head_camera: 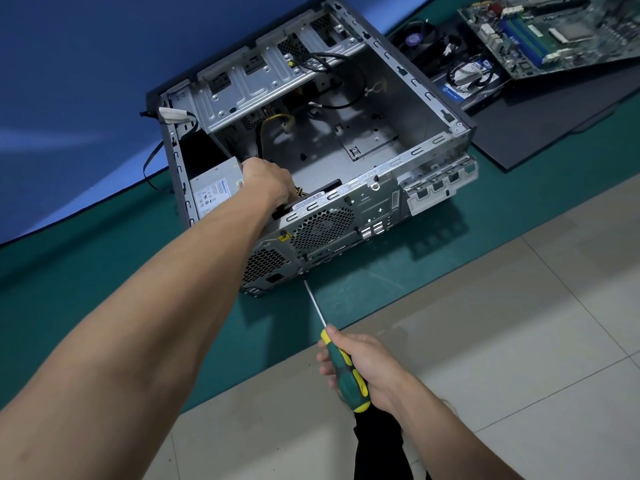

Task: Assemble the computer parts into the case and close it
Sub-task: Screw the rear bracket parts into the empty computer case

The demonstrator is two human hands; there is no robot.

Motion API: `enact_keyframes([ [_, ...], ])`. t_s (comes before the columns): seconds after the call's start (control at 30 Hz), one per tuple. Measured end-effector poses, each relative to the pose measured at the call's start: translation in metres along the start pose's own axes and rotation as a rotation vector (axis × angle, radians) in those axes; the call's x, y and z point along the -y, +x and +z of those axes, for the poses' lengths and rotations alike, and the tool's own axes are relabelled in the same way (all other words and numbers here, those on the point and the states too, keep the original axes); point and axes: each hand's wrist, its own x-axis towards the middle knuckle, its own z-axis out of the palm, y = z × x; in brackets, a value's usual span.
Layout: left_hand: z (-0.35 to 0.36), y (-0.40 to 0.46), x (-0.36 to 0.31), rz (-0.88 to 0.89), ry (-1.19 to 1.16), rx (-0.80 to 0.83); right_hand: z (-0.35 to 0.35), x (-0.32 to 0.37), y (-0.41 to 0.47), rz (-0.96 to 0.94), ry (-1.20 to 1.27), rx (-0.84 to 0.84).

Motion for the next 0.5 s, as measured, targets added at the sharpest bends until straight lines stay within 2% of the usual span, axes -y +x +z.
enact_keyframes([
  [0.17, 0.003, -0.001, -0.001, -0.023, -0.031, -0.024, 0.006, -0.002, 0.005, -0.050, -0.071, -0.019],
  [0.27, 0.000, -0.006, -0.002, -0.036, -0.134, -0.064, 0.010, -0.008, 0.006, -0.074, 0.011, -0.027],
  [0.33, -0.006, -0.015, -0.004, -0.095, -0.406, -0.161, 0.010, -0.010, 0.004, -0.045, 0.058, 0.019],
  [0.4, -0.011, -0.029, -0.004, -0.155, -0.880, -0.295, 0.009, -0.010, 0.003, -0.027, 0.017, 0.024],
  [0.47, -0.015, -0.050, -0.004, -0.182, -1.321, -0.471, 0.010, -0.009, 0.002, -0.025, -0.094, -0.037],
  [0.5, -0.015, -0.064, -0.004, -0.203, -1.430, -0.600, 0.012, -0.009, 0.003, -0.031, -0.160, -0.088],
])
